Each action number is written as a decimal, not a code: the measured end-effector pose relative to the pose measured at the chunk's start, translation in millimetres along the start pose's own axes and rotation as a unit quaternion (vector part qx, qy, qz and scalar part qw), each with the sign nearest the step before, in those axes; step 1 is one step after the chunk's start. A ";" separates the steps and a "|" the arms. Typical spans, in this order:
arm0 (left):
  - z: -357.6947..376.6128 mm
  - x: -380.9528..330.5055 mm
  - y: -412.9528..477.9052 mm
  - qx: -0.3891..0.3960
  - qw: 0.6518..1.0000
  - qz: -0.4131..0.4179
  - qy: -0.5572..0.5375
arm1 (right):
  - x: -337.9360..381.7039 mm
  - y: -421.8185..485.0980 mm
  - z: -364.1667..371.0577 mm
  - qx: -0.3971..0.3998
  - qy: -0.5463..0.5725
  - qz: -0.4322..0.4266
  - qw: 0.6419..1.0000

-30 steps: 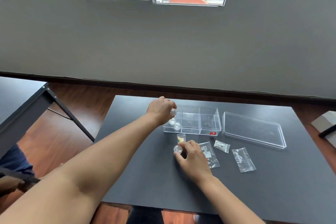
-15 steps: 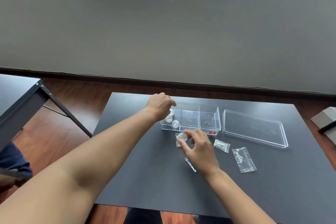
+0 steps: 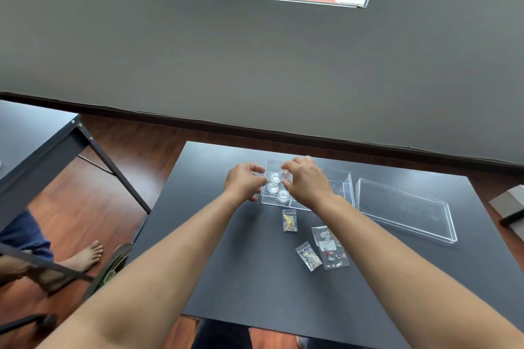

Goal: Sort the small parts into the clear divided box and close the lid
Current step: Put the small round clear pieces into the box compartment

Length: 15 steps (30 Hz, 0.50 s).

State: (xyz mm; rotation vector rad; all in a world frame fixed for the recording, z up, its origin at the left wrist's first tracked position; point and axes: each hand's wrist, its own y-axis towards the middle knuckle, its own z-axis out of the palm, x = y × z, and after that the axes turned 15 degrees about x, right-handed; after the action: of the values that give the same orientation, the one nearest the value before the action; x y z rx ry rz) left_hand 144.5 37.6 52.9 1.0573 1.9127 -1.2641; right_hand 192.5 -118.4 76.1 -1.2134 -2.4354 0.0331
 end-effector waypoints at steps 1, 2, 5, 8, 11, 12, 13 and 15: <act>0.6 0.4 -0.3 -0.003 1.000 0.000 -0.003 | 1.4 3.3 0.0 0.014 -0.039 0.003 0.999; 1.5 0.3 -0.5 -0.005 1.000 0.000 -0.002 | 2.4 6.0 -0.1 0.027 -0.076 0.007 0.997; 2.5 0.7 -0.1 -0.013 1.000 0.000 0.005 | 5.2 10.9 1.3 0.048 -0.125 0.020 0.991; 2.3 1.7 0.6 -0.014 1.000 -0.002 0.005 | 6.0 13.6 4.7 0.053 -0.131 0.024 0.990; 1.9 1.4 -0.3 -0.011 1.000 -0.006 0.007 | 5.0 14.8 7.0 0.060 -0.117 0.031 0.991; 2.1 1.0 -0.5 -0.011 1.000 -0.007 0.007 | 4.3 14.5 7.0 0.061 -0.112 0.030 0.991; 2.1 0.7 -0.7 -0.010 1.000 -0.007 0.006 | 3.5 13.5 6.6 0.060 -0.104 0.028 0.992; 2.1 0.5 -0.8 -0.011 1.000 -0.008 0.005 | 1.4 8.5 5.1 0.048 -0.075 0.019 0.996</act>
State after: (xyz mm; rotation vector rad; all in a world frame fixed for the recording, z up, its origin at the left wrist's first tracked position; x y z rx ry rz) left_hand 143.8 35.6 52.1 1.0412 1.9424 -1.2457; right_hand 196.3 -111.3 70.2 -1.2552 -2.5068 0.2580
